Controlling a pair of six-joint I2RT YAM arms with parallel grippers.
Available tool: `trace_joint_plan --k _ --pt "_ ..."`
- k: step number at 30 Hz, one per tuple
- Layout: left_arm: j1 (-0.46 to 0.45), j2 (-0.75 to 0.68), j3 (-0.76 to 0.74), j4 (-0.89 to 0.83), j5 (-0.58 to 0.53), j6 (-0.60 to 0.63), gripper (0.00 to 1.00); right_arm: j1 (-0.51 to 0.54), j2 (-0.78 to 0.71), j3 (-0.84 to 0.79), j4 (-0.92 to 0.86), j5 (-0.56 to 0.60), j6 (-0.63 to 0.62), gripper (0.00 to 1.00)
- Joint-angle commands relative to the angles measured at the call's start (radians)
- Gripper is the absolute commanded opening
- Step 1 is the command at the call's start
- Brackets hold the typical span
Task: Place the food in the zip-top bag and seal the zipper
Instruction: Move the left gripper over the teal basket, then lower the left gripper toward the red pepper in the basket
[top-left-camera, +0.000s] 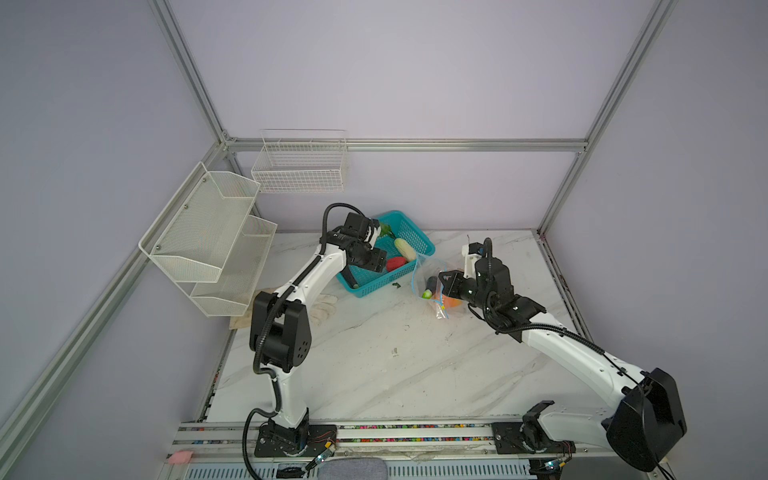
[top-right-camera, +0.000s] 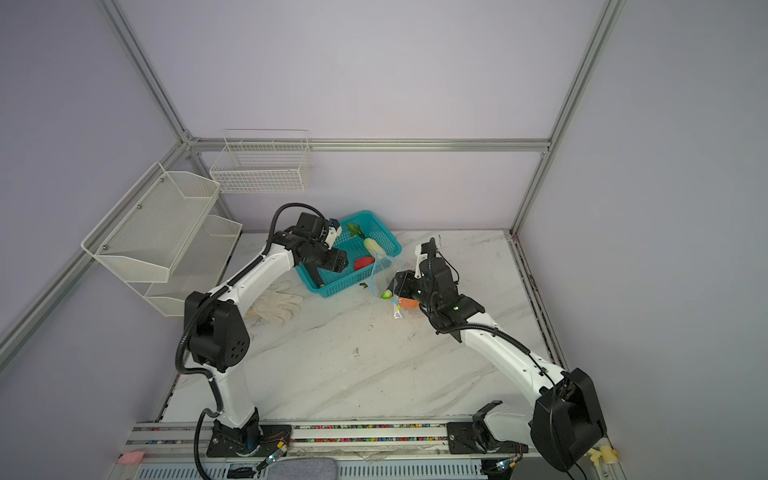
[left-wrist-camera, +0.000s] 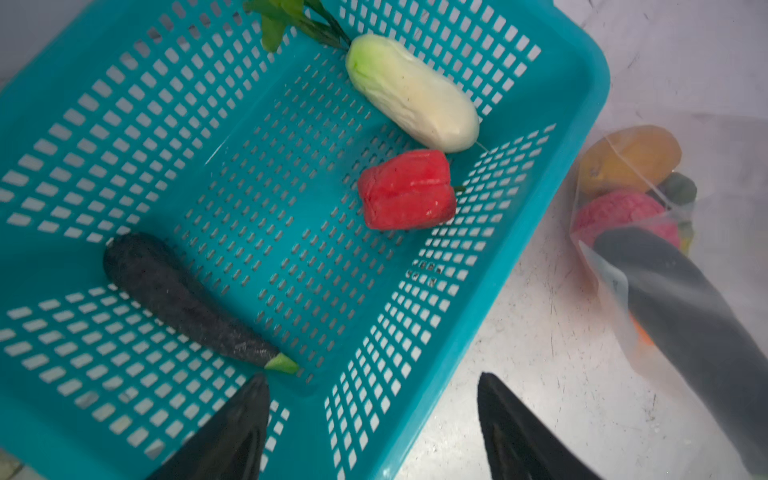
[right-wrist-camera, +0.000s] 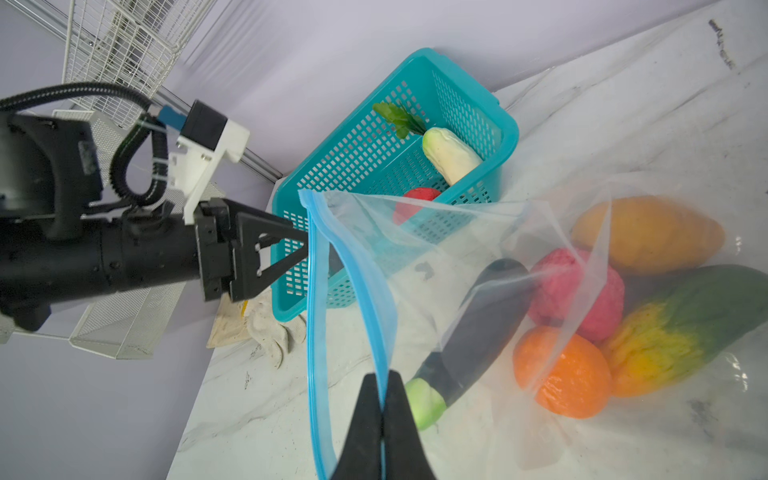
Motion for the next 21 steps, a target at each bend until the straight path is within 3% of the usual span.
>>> trace_joint_plan --k 1,11,21 --pt "0.001 0.105 0.233 -0.06 0.04 -0.012 0.8 -0.01 0.002 -0.001 0.026 -0.005 -0.013 0.0" --pt "-0.005 0.41 0.603 -0.064 0.087 -0.034 0.89 -0.016 0.047 0.033 0.019 -0.023 -0.014 0.0" --pt "-0.036 0.512 0.644 -0.012 0.122 -0.02 0.99 -0.02 0.08 0.058 0.012 -0.034 -0.007 0.0"
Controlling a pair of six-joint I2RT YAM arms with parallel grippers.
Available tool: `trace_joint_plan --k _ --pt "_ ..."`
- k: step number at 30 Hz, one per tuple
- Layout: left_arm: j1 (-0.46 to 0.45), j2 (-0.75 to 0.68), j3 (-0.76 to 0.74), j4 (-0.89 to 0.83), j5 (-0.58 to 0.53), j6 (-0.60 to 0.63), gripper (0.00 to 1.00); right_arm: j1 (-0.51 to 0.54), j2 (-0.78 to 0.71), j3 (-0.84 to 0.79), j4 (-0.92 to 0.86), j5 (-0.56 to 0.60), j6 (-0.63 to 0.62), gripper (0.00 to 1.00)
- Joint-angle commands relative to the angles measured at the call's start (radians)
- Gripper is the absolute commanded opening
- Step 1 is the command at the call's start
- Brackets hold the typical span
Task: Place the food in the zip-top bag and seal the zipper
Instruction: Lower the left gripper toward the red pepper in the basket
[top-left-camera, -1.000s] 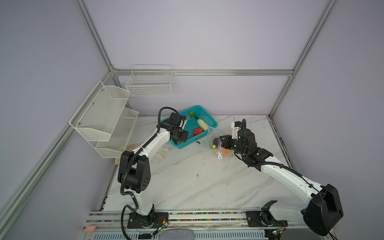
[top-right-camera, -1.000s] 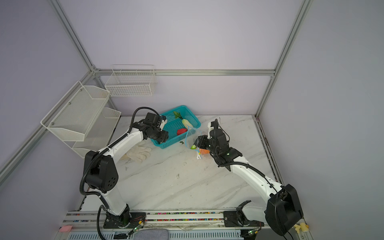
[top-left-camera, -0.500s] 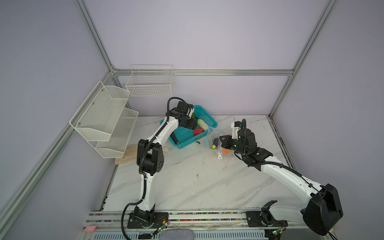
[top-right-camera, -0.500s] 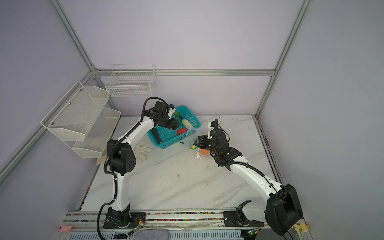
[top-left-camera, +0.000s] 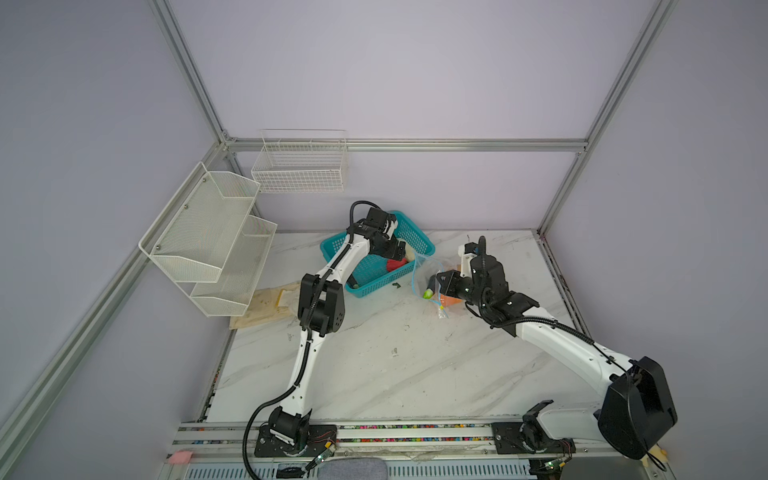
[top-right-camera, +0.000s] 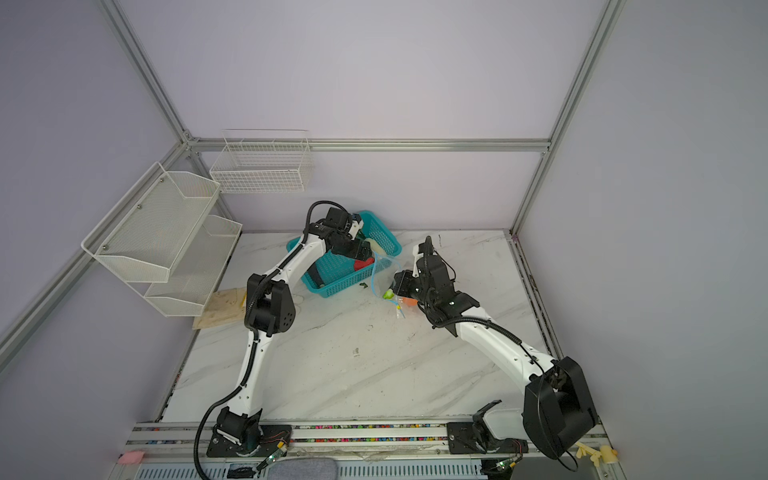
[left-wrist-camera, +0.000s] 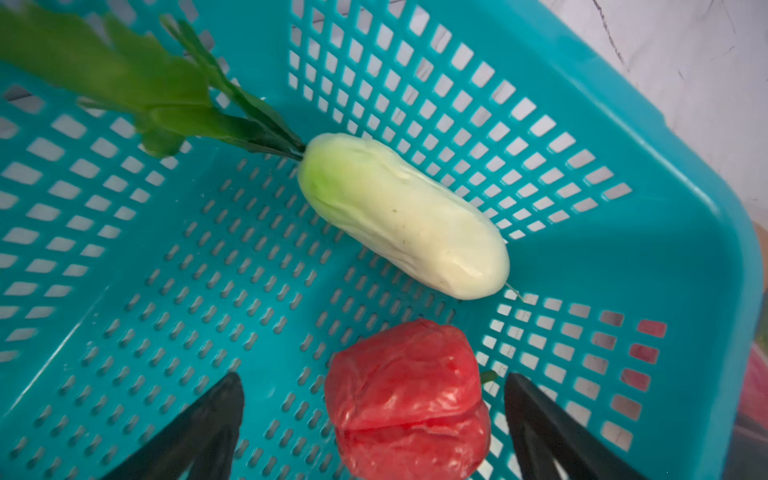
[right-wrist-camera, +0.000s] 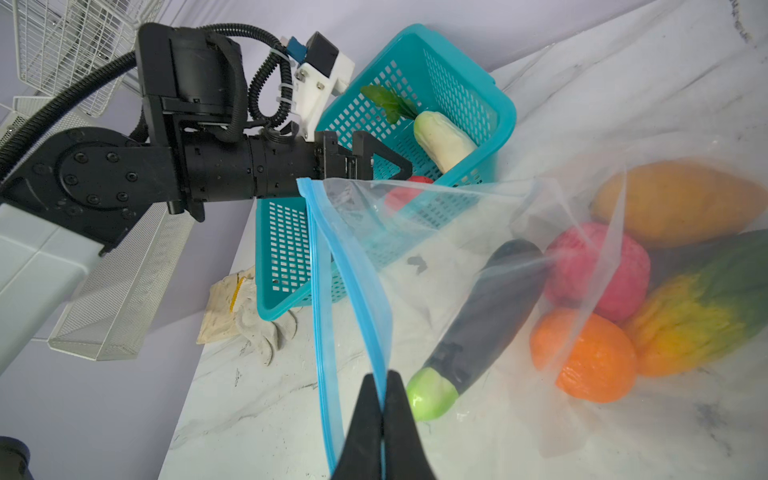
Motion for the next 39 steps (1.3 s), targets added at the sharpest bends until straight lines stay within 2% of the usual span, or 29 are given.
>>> trace_joint_plan --k 1,9,16,30,35,39 --pt "-0.017 0.006 0.101 0.037 0.034 0.008 0.99 -0.006 0.013 0.036 0.011 -0.008 -0.003 0.0" --pt "-0.022 0.049 0.105 0.041 0.027 0.013 1.0 -0.006 0.03 0.05 0.011 -0.016 0.0 0.0" --pt "-0.019 0.063 0.09 0.026 -0.025 0.03 0.95 -0.006 0.03 0.052 0.012 -0.019 0.002 0.0" --pt "0.03 0.004 0.004 0.02 -0.073 0.009 0.85 -0.006 0.03 0.055 0.019 -0.026 -0.004 0.0" --pt "0.038 -0.021 -0.021 0.005 -0.1 0.009 0.86 -0.006 0.03 0.054 0.019 -0.026 -0.006 0.0" --pt "0.036 -0.033 -0.036 -0.013 -0.093 0.013 0.94 -0.006 0.03 0.053 0.022 -0.028 -0.007 0.0"
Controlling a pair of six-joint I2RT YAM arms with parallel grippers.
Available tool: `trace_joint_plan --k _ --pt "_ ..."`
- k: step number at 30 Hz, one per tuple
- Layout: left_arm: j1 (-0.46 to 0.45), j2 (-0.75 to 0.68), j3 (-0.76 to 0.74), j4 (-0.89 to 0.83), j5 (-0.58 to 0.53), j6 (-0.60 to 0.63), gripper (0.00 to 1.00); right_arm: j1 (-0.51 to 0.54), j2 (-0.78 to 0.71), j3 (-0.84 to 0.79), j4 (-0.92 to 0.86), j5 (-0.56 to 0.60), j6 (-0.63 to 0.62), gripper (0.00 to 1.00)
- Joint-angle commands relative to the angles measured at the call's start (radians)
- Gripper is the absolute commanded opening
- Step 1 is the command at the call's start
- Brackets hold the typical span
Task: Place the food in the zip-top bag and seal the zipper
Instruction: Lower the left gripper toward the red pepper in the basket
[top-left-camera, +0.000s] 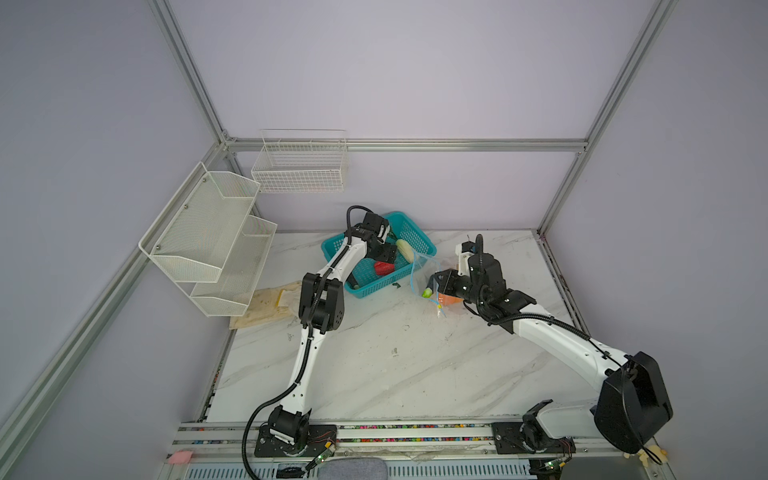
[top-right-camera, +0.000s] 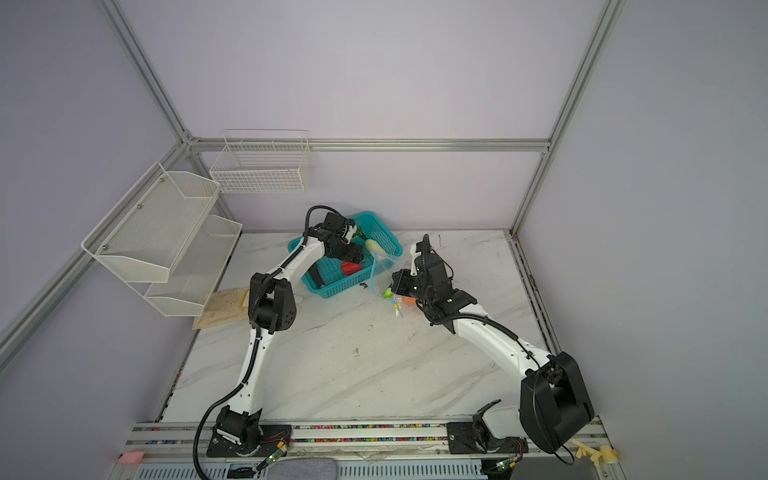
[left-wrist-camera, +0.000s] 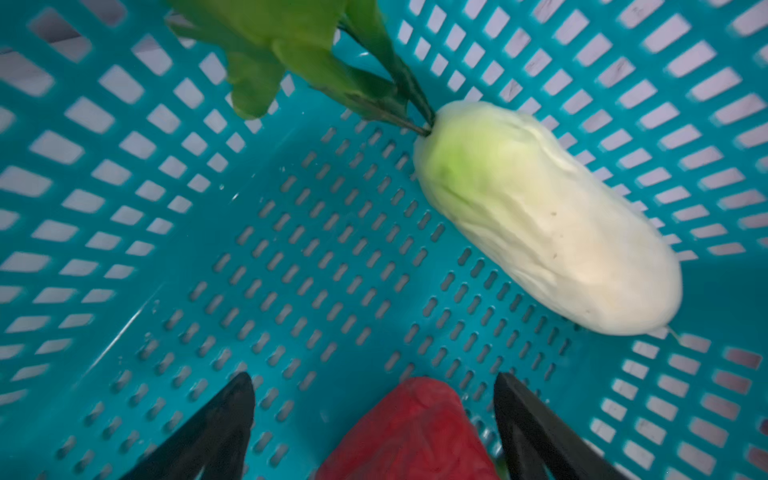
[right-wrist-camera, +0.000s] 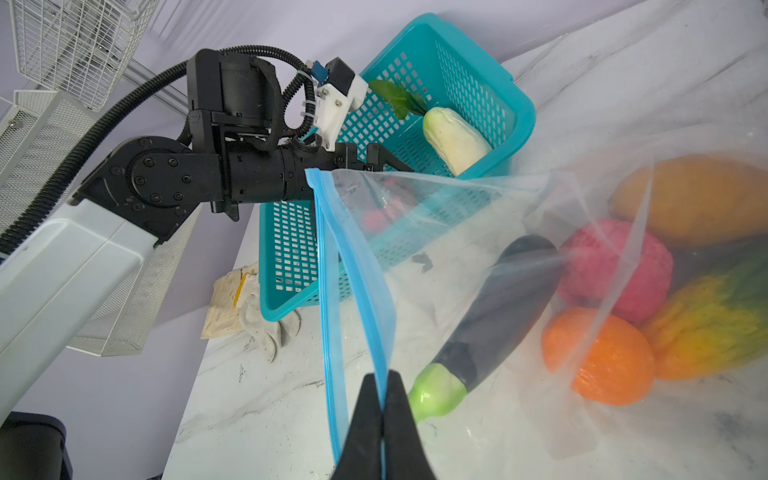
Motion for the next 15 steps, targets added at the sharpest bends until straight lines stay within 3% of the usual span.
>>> trace_joint_plan --k 1,15 --pt "-0.006 -0.093 -0.051 -0.017 -0.007 0.008 0.95 -0.005 0.005 0.034 0.022 -0.005 -0.007 0.0" --pt "-0.007 -0.083 -0.067 -0.04 -0.009 0.005 1.0 -0.005 0.005 0.033 0.027 -0.011 -0.007 0.0"
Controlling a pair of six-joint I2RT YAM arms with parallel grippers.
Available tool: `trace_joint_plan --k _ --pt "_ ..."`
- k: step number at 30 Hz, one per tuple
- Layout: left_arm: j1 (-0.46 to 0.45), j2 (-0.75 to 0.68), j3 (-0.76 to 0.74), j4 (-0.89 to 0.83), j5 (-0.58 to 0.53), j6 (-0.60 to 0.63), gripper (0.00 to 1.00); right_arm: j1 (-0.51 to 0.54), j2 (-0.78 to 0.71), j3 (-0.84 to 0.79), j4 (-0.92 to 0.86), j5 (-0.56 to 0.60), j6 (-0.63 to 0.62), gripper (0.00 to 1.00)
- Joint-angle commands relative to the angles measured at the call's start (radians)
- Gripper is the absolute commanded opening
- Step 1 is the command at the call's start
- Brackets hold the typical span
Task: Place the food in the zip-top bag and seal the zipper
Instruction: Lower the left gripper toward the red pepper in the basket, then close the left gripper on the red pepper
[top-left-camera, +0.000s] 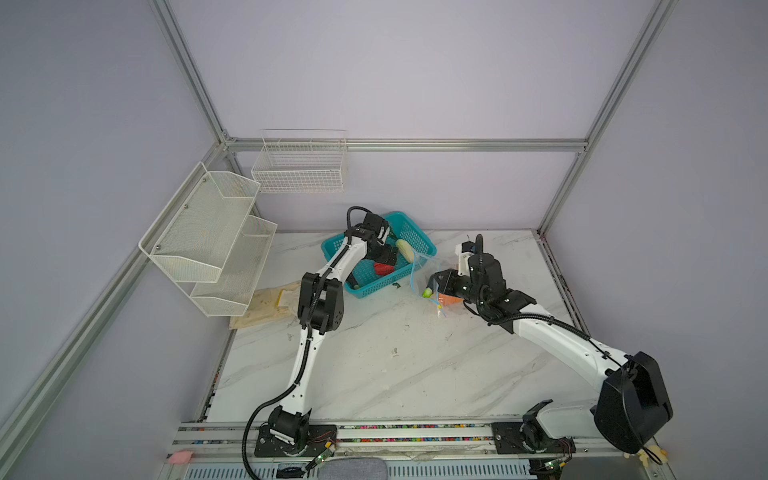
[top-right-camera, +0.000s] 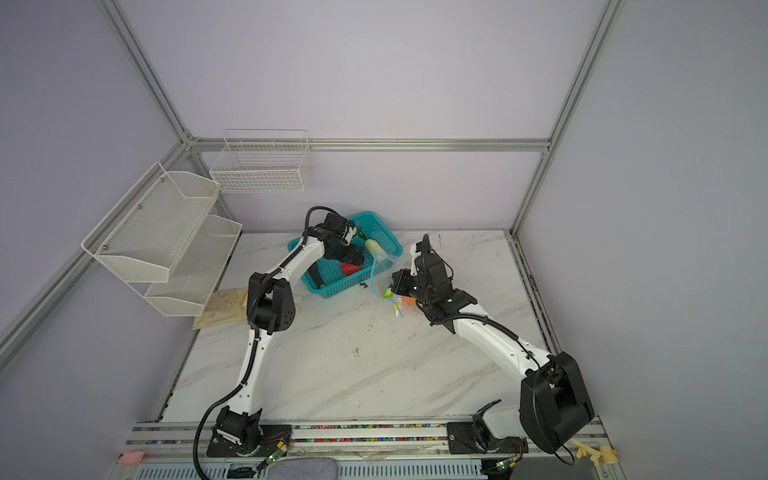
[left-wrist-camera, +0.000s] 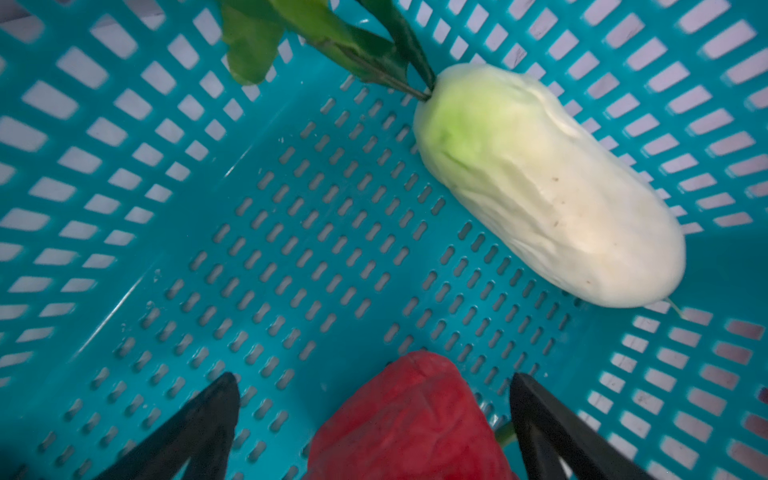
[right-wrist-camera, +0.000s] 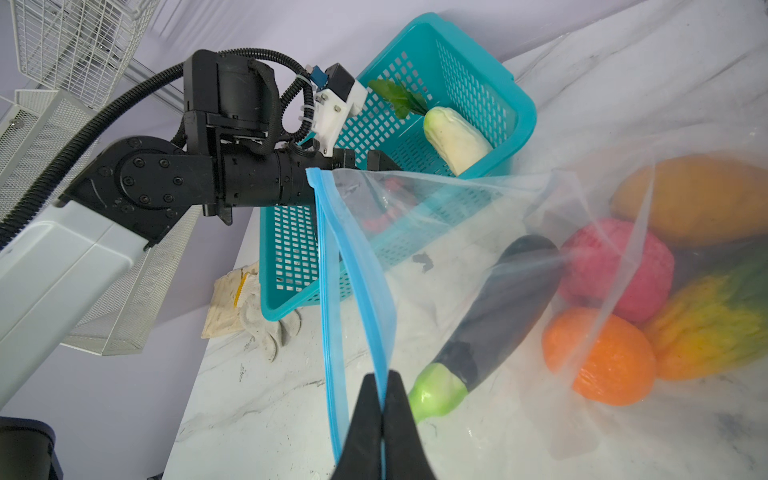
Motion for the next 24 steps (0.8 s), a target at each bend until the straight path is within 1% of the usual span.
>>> trace_joint_plan --k 1,5,10,13,24 --pt "-0.003 -0.06 -0.041 -0.017 -0.001 0.004 1.0 -0.005 0.005 0.035 0.027 -0.003 -0.007 0.0" --pt "-0.002 -0.068 -0.06 -0.039 -0.008 -0.004 1.0 -0.005 0.03 0.039 0.03 -0.008 -0.007 0.0" --pt "-0.001 -0.074 -0.075 -0.05 0.011 -0.013 1.0 -0.005 0.035 0.04 0.035 -0.012 -0.008 0.0" --pt "0.0 -0.074 -0.07 -0.048 0.014 -0.017 0.93 -0.005 0.032 0.04 0.035 -0.011 -0.008 0.0" --pt "0.0 -0.085 -0.054 -0.026 0.015 -0.02 0.8 -0.005 0.022 0.034 0.033 -0.008 -0.007 0.0"
